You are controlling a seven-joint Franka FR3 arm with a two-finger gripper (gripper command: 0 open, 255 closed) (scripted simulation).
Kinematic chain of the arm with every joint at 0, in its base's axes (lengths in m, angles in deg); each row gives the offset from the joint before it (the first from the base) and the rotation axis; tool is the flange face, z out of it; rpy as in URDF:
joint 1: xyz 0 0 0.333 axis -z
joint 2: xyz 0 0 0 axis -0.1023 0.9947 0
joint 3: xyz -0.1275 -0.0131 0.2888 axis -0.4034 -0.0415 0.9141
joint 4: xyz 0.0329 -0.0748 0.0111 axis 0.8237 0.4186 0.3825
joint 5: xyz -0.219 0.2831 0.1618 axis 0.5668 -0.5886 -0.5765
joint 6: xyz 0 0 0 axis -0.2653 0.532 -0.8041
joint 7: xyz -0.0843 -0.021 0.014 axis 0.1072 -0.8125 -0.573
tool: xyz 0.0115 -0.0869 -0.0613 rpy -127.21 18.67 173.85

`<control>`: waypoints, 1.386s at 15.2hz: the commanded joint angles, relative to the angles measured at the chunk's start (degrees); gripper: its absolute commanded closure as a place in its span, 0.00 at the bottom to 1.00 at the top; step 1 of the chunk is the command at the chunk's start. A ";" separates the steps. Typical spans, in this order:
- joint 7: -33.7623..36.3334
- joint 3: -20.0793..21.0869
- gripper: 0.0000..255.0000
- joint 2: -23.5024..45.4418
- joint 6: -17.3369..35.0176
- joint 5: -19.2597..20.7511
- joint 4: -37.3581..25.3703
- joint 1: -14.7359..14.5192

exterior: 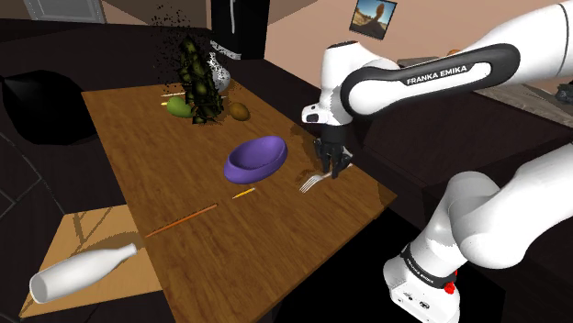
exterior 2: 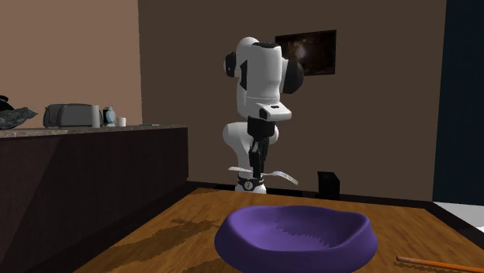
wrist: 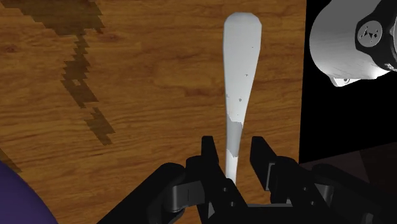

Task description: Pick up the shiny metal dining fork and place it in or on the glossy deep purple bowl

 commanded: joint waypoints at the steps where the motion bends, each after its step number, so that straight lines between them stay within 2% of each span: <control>1: 0.00 0.08 1.00 -0.74 -1.86 -0.03 -1.09 0.00; 14: -0.06 0.50 1.00 -3.42 -12.14 -0.23 -8.70 -0.07; 21: -0.38 0.29 1.00 13.18 -10.34 -1.67 -23.46 -0.90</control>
